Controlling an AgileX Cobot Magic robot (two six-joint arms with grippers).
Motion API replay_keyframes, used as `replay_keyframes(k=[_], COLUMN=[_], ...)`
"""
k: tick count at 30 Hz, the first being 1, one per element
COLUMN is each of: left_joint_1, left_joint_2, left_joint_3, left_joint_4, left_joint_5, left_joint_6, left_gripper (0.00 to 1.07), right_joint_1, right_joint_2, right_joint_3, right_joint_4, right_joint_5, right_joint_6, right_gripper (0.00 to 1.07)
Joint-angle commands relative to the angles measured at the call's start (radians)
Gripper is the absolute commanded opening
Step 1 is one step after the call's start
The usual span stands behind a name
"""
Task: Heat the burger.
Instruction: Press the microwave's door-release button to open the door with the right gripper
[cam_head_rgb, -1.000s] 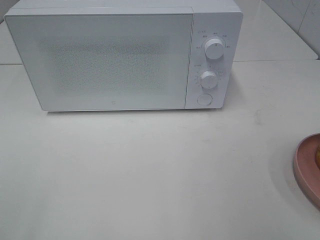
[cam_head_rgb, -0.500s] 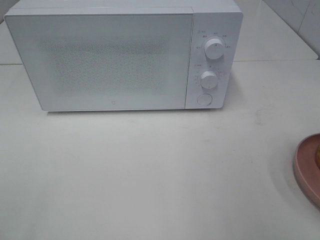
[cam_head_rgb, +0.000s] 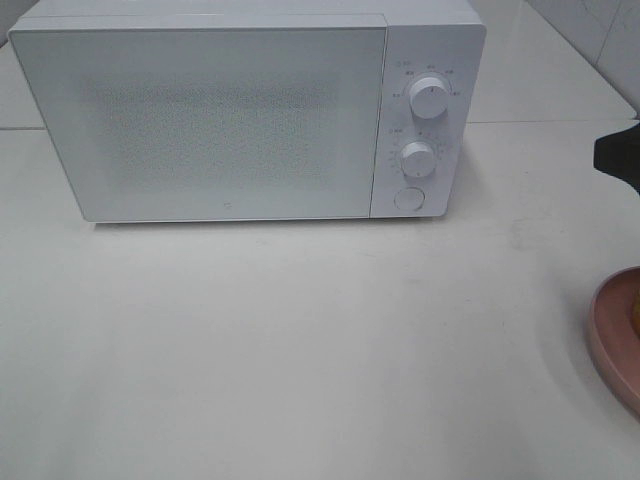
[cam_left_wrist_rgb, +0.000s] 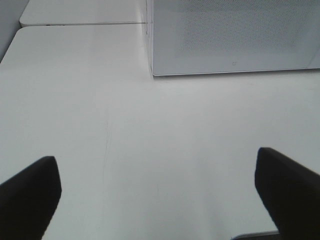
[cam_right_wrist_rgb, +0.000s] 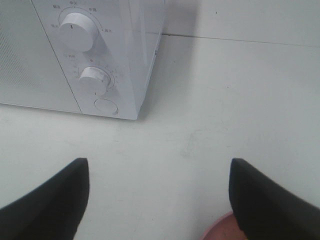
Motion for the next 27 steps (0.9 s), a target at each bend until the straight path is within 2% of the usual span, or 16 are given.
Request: replay_keyframes(k=[1,3,7,9,10,12,16,21,22,24,26,27], left_joint_1=[-0.003,-0.003,-0.003,-0.003,-0.003,-0.003,-0.003,-0.003,-0.003,-0.003,-0.003,-0.003], left_joint_2=[-0.023,-0.023,-0.023,-0.023,-0.023,-0.023,-0.023,-0.023,-0.023,-0.023,-0.023,-0.023], left_joint_3=[0.001,0.001,0.001,0.001,0.001,0.001,0.001,0.001,0.001,0.001,0.001,0.001], left_joint_4=[-0.007,-0.007,-0.007,-0.007,-0.007,-0.007,-0.007,-0.007,-0.007,-0.007,-0.007,-0.007], left_joint_5=[-0.009,-0.009,-0.009,-0.009,-0.009,-0.009,-0.009,-0.009,-0.009,-0.009,-0.009,-0.009], left_joint_6=[0.001,0.001,0.001,0.001,0.001,0.001,0.001,0.002,0.002,0.002,0.002,0.002], left_gripper=[0.98,0.98,0.98,0.98,0.98,0.98,0.98,0.98,0.98,0.98,0.98,0.98], right_joint_1=[-0.006,-0.006,-0.006,-0.006,-0.006,-0.006,-0.006,0.035,0.072,0.09,0.164,0.164], right_joint_2=[0.023,0.097,0.143,0.182,0.182,0.217,0.244,0.307,0.339,0.358,0.412,0.412], right_joint_3=[-0.008,-0.008,0.003,0.05,0.05,0.101,0.145,0.202,0.217,0.224,0.237,0.237], right_joint_4=[0.001,-0.009,-0.029,-0.031,-0.031,-0.03,-0.019,0.065,0.118,0.144,0.252,0.252], right_joint_5=[-0.059,-0.173,-0.255,-0.422,-0.422,-0.563,-0.664,-0.816,-0.861,-0.884,-0.951,-0.951], right_joint_6=[0.007,0.007,0.007,0.003,0.003,-0.001,-0.031,-0.11,-0.156,-0.181,-0.235,-0.235], right_gripper=[0.75,0.75,0.75,0.75,0.75,0.75,0.75,0.75,0.75,0.75,0.75,0.75])
